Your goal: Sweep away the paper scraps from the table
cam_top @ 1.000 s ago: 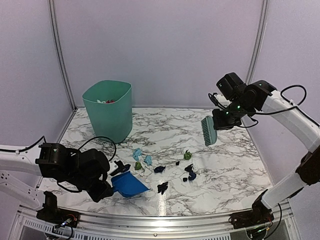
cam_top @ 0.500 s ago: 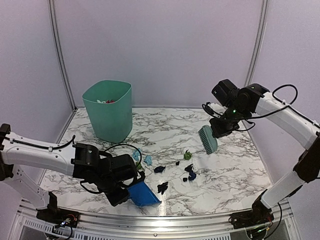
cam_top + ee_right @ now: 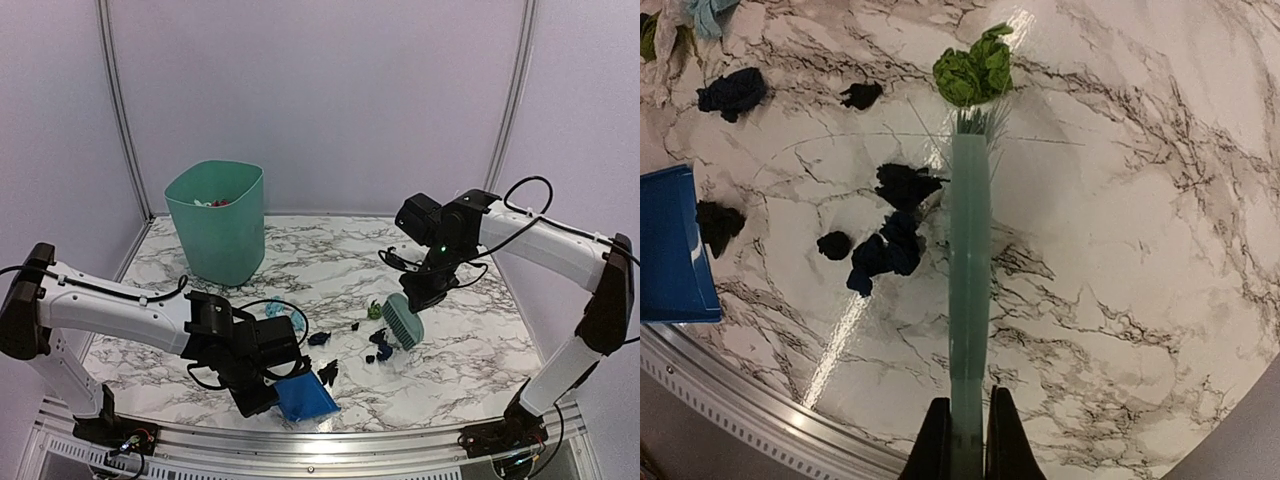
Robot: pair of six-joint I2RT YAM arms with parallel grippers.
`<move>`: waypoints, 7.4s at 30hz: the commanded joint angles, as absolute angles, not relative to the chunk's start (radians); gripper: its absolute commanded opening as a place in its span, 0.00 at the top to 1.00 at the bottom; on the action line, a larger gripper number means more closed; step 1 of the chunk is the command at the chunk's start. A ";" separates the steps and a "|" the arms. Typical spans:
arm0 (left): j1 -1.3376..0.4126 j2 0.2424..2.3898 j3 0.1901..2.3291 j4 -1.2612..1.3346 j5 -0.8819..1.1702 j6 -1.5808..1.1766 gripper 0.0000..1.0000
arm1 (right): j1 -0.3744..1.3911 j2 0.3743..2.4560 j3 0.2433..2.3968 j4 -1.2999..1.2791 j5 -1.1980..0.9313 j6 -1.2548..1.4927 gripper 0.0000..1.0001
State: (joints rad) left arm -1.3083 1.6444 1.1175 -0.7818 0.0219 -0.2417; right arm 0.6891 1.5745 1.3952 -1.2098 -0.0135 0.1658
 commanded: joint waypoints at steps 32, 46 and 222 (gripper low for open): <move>-1.315 1.601 1.062 -0.805 0.055 -0.297 1.00 | 0.662 1.637 1.435 -1.266 0.157 0.249 1.00; -1.289 1.707 1.158 -0.787 0.056 -0.250 1.00 | 0.750 1.740 1.473 -1.248 0.017 0.185 1.00; -1.267 1.748 1.100 -0.678 0.068 -0.313 1.00 | 1.025 1.641 1.468 -1.103 -0.419 0.361 1.00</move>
